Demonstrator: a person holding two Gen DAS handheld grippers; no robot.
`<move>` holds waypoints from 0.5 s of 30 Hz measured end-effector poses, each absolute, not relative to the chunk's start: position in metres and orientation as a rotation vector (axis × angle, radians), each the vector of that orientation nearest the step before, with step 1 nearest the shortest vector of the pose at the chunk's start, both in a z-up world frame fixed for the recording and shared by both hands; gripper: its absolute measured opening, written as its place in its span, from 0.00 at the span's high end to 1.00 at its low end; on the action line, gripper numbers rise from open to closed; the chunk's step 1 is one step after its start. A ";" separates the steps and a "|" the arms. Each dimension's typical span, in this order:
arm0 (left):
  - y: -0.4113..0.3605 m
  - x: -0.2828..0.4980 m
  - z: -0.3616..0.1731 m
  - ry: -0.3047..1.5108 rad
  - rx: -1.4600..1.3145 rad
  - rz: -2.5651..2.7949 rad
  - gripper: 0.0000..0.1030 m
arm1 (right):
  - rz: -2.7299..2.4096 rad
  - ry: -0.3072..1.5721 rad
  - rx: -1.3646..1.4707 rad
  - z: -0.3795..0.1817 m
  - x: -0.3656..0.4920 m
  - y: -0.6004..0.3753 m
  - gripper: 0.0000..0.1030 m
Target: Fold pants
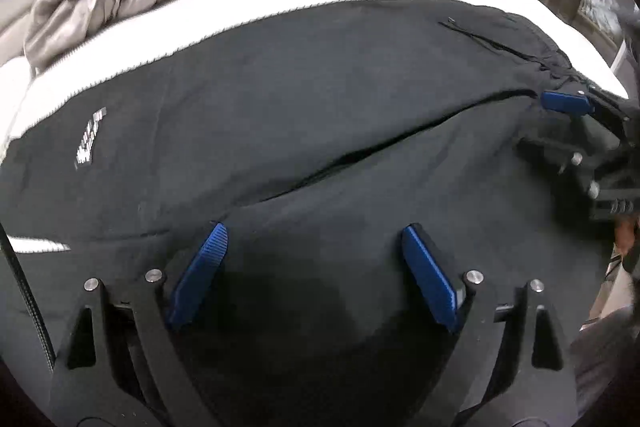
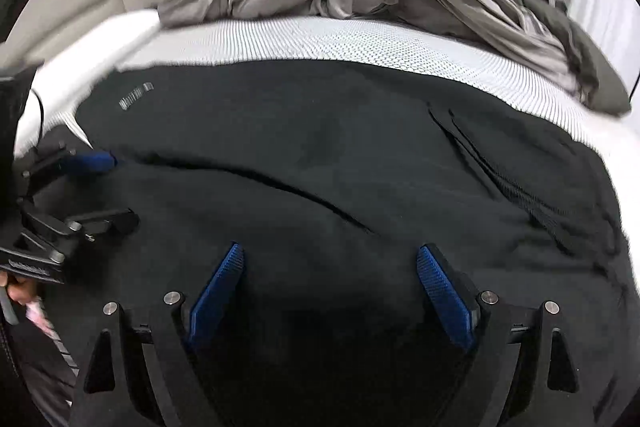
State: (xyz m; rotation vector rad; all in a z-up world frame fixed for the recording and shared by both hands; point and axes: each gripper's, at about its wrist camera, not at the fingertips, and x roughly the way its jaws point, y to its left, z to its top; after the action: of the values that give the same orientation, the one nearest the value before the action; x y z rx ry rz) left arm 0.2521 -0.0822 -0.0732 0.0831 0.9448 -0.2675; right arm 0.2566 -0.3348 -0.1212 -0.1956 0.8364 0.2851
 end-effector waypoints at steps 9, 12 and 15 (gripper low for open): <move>0.002 0.202 -0.067 0.894 0.037 -0.110 0.11 | -0.004 0.825 -0.071 -0.132 0.232 -0.477 0.10; 0.017 0.172 -0.051 0.838 -0.019 -0.061 0.11 | 0.012 0.779 -0.080 -0.116 0.212 -0.464 0.10; 0.001 0.155 -0.044 0.800 -0.028 -0.177 0.10 | 0.118 0.742 -0.049 -0.100 0.190 -0.425 0.10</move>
State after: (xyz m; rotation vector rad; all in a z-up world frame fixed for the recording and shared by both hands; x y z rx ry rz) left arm 0.1548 0.0007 -0.0437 -0.0280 0.7996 -0.1767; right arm 0.1904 -0.4246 -0.1002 -0.0487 0.7417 0.1177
